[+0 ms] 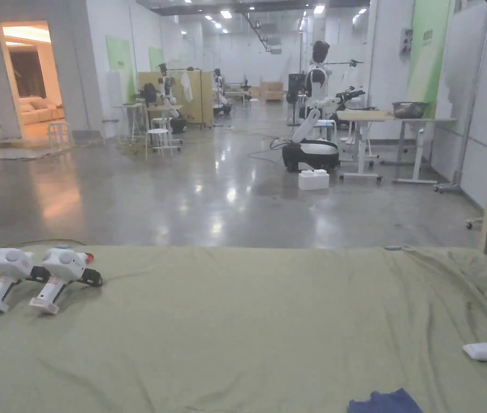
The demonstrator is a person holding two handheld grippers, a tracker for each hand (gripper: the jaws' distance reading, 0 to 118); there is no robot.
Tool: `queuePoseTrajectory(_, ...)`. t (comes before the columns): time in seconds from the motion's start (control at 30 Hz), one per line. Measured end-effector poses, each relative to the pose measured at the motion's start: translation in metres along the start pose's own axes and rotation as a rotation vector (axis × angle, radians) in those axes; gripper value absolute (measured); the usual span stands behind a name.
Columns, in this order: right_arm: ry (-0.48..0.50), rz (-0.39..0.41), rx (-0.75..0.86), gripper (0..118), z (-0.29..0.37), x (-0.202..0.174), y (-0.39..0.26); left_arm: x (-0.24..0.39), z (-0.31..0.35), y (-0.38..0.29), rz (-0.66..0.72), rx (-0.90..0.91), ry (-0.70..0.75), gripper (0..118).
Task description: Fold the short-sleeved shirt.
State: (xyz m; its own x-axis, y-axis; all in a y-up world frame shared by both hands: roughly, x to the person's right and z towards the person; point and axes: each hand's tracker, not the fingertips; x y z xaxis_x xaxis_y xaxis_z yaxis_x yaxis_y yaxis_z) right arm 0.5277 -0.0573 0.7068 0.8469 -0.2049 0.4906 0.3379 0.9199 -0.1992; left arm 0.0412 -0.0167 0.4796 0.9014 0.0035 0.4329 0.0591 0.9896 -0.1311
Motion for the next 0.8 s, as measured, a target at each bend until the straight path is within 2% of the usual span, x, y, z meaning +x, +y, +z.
queuePoseTrajectory(0.1, 0.033, 0.068, 0.125, 74, 0.025, -0.024, 0.015, 0.027, 0.028, 0.023, -0.025, 0.106, 0.032, 96)
queuePoseTrajectory(0.17, 0.04, 0.112, 0.184, 74, 0.039, -0.04, 0.022, 0.037, 0.042, 0.033, 0.004, 0.142, -0.02, 95)
queuePoseTrajectory(0.27, 0.067, 0.181, 0.226, 72, 0.054, -0.056, 0.032, 0.047, 0.053, 0.049, -0.028, 0.18, -0.031, 85)
queuePoseTrajectory(0.33, 0.072, 0.225, 0.242, 59, 0.06, -0.064, 0.035, 0.056, 0.061, 0.058, -0.081, 0.22, -0.025, 64)
queuePoseTrajectory(0.47, 0.097, 0.253, 0.254, 18, 0.068, -0.076, 0.036, 0.066, 0.07, 0.068, -0.118, 0.246, -0.054, 32)
queuePoseTrajectory(0.5, 0.096, 0.266, 0.255, 4, 0.069, -0.08, 0.036, 0.068, 0.071, 0.07, -0.124, 0.252, -0.066, 16)
queuePoseTrajectory(0.53, 0.099, 0.273, 0.26, 1, 0.07, -0.082, 0.035, 0.071, 0.072, 0.07, -0.133, 0.255, -0.074, 6)
queuePoseTrajectory(0.6, 0.128, 0.272, 0.249, 0, 0.07, -0.084, 0.036, 0.076, 0.074, 0.07, -0.143, 0.256, -0.074, 0)
queuePoseTrajectory(0.8, 0.132, 0.311, 0.239, 0, 0.064, -0.094, 0.035, 0.082, 0.067, 0.069, -0.14, 0.202, -0.141, 0)
